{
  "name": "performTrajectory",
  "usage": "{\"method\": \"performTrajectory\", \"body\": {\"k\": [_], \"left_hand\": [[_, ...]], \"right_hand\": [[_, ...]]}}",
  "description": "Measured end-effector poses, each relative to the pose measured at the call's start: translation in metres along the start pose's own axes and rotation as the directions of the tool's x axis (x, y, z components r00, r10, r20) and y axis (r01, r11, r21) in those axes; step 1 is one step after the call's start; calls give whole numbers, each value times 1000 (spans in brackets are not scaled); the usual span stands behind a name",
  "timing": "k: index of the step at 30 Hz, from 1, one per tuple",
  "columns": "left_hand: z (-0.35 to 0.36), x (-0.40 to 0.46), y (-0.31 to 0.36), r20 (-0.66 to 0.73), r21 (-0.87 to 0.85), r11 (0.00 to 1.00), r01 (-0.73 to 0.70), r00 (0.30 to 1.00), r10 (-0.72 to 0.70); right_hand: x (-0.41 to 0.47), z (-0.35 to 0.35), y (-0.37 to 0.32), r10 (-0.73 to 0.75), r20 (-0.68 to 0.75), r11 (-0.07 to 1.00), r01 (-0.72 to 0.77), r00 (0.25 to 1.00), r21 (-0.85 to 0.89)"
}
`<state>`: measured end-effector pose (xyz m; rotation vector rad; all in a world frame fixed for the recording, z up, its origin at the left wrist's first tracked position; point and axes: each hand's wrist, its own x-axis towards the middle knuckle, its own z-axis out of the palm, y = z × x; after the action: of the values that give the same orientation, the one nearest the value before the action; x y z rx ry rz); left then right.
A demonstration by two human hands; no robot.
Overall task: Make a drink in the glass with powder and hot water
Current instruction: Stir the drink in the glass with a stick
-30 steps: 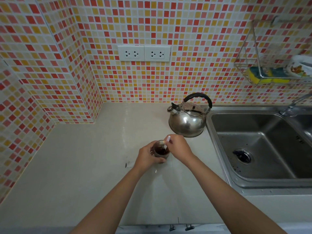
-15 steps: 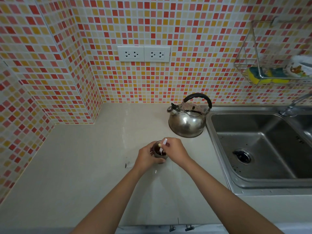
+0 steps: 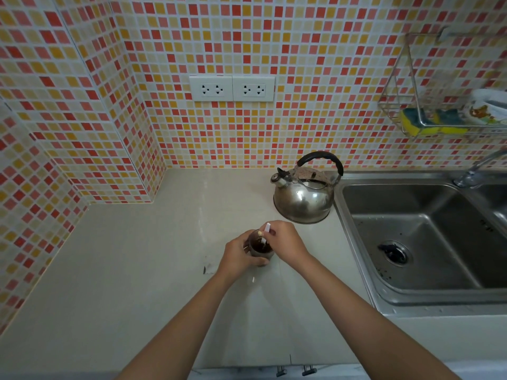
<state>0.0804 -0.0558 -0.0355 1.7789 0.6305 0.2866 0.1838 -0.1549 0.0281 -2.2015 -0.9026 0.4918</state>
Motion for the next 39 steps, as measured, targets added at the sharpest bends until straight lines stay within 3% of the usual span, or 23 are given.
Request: {"method": "performTrajectory", "body": {"k": [5,11,18,39], "left_hand": [[0,0,0,3,-5,1000,-4,1000,4],[-1,-1,1,12,12,1000,-18,1000,17],[0,0,2,0,6,1000,-6,1000,6],[-1,-1,4,-5,24,1000,7,1000,-7]], "right_hand": [[1,-3,9,88,-26,996,-88,996,-5],[-1,8,-1,13,-2,1000,-13,1000,12],[2,-4,8,81,-32,997,-81,996,14],[-5,4,-1,58,-82,995,-51,995,81]]}}
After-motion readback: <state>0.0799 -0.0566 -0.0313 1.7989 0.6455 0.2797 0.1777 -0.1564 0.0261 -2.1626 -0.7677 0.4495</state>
